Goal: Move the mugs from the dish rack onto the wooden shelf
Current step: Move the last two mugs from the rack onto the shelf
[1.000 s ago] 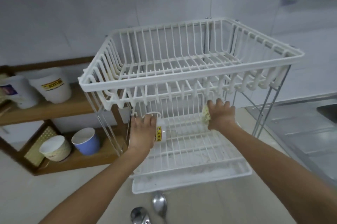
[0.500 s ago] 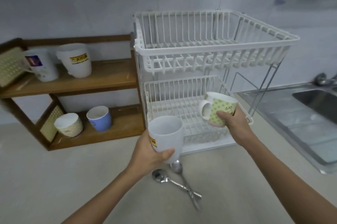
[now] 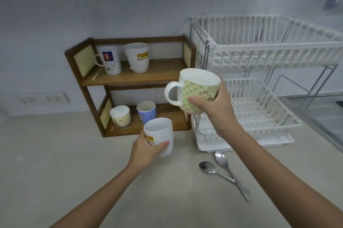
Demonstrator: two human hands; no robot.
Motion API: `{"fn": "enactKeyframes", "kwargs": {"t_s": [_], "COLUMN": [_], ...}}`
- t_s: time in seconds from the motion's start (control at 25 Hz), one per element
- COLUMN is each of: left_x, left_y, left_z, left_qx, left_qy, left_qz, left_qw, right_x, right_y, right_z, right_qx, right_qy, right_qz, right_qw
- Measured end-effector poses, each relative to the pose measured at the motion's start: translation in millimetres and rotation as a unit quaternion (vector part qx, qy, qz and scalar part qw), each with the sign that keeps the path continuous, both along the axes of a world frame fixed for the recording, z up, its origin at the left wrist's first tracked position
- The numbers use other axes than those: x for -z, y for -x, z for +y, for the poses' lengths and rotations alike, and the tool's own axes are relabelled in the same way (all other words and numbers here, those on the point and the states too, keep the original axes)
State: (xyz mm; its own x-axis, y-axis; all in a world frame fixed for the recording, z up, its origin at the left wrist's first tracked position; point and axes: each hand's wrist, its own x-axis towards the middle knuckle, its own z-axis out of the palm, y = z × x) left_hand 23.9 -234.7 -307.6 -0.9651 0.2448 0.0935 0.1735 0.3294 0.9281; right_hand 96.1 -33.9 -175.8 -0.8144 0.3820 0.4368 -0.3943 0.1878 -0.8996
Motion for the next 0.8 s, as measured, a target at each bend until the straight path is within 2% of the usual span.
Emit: {"fn": "enactKeyframes", "kwargs": {"t_s": [0.16,0.28,0.44,0.64,0.8], "left_x": [-1.8,-7.5,-8.1,-4.2,3.4], "left_y": [20.1,34.4,45.2,55.7,63.3], "left_z": [-19.4,-29.2,-37.9,-39.9,-28.6], "left_qx": [-0.072,-0.090,-0.065,-0.058,-0.059], "left_qy": [0.067,0.045,0.030,0.018,0.016], "left_qz": [-0.019,-0.028,0.001,0.033,0.025], "left_qw": [0.995,0.995,0.997,0.998,0.998], "right_x": [-30.9,-55.0,-62.4,-47.5,-29.9], "right_y": [68.3,129.3,185.5,227.4,249.9], "right_z": [-47.7,-60.0,-54.6,-39.8,-29.5], "right_qx": [0.089,0.154,0.262,0.306,0.301], "right_qy": [-0.037,0.004,-0.046,-0.065,-0.085], "right_qz": [-0.014,-0.067,-0.101,-0.134,-0.147], "right_qw": [0.995,0.986,0.959,0.940,0.938]}}
